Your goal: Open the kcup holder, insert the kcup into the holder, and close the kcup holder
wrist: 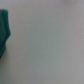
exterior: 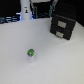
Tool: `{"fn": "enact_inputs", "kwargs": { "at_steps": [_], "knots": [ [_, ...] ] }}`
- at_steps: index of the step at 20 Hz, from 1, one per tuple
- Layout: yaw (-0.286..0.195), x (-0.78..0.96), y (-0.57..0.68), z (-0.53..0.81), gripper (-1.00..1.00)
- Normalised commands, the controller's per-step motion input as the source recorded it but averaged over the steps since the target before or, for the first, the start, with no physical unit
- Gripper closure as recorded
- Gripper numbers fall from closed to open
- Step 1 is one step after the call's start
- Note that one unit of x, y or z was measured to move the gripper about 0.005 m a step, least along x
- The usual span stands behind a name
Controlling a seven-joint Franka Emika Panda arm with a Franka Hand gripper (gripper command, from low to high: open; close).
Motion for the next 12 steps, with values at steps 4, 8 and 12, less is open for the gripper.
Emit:
{"fn": "enact_inputs", "kwargs": {
  "at_steps": [4,8,12],
  "knots": [
    [-0.139,-0.18,0.57,0.09,-1.0],
    [-0.168,-0.24,0.68,0.04,-1.0],
    [-0.164,-0.26,0.71,0.01,-1.0]
  ]
}}
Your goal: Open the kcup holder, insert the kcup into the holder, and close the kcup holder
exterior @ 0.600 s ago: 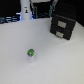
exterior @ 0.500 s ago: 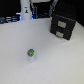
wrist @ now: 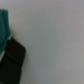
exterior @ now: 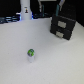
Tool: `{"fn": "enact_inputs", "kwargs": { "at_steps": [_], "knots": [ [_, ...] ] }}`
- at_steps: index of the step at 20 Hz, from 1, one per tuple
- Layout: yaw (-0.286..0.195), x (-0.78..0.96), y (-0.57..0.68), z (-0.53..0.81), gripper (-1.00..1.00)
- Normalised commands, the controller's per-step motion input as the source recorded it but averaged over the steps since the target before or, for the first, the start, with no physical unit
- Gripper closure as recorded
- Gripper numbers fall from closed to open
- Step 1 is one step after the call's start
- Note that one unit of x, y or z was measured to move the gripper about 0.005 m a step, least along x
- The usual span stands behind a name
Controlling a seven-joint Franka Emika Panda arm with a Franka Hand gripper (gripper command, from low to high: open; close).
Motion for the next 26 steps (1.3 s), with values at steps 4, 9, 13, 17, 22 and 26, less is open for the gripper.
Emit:
{"fn": "enact_inputs", "kwargs": {
  "at_steps": [4,9,13,17,22,26],
  "knots": [
    [-0.169,-0.29,0.68,-0.01,-1.0],
    [-0.178,-0.29,0.63,-0.09,-1.0],
    [-0.18,-0.31,0.59,-0.17,-1.0],
    [-0.167,-0.34,0.6,-0.23,-1.0],
    [-0.163,-0.32,0.56,-0.27,-1.0],
    [-0.157,-0.27,0.48,-0.34,-1.0]
  ]
}}
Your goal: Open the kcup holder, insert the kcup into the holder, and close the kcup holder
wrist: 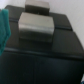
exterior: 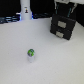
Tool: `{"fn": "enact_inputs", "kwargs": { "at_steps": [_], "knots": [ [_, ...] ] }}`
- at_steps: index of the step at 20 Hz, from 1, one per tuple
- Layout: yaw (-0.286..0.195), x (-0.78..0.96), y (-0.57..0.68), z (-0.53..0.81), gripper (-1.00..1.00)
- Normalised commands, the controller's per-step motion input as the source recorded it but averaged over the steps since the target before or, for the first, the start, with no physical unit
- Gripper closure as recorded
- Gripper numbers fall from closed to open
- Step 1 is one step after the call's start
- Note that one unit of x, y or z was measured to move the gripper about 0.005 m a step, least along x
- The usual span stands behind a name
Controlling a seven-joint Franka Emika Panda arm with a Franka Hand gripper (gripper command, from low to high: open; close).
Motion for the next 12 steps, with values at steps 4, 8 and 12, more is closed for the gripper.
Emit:
{"fn": "enact_inputs", "kwargs": {
  "at_steps": [4,8,12],
  "knots": [
    [-0.152,-0.22,0.37,-0.4,-1.0],
    [-0.153,-0.25,0.25,-0.42,-1.0],
    [-0.085,-0.34,0.12,-0.44,-1.0]
  ]
}}
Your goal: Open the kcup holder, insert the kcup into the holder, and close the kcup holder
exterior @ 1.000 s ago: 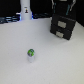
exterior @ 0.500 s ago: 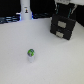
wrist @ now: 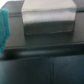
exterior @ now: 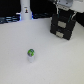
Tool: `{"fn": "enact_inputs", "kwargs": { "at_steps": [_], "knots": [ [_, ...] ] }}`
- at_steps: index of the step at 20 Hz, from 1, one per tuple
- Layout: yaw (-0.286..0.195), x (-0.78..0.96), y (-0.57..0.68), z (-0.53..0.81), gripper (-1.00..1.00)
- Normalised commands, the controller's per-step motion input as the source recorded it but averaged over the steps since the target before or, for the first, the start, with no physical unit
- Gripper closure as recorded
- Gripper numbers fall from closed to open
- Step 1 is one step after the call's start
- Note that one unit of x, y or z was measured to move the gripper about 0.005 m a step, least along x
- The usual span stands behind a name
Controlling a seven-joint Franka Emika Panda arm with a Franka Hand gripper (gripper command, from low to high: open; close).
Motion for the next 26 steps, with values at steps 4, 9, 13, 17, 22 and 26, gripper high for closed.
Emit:
{"fn": "enact_inputs", "kwargs": {
  "at_steps": [4,9,13,17,22,26],
  "knots": [
    [-0.027,-0.39,0.05,-0.46,-1.0],
    [-0.006,-0.4,0.06,-0.45,-1.0],
    [0.001,-0.28,0.04,-0.3,1.0],
    [-0.018,-0.05,0.01,-0.02,1.0],
    [-0.011,0.03,-0.02,-0.01,1.0],
    [-0.015,0.08,-0.03,-0.01,1.0]
  ]
}}
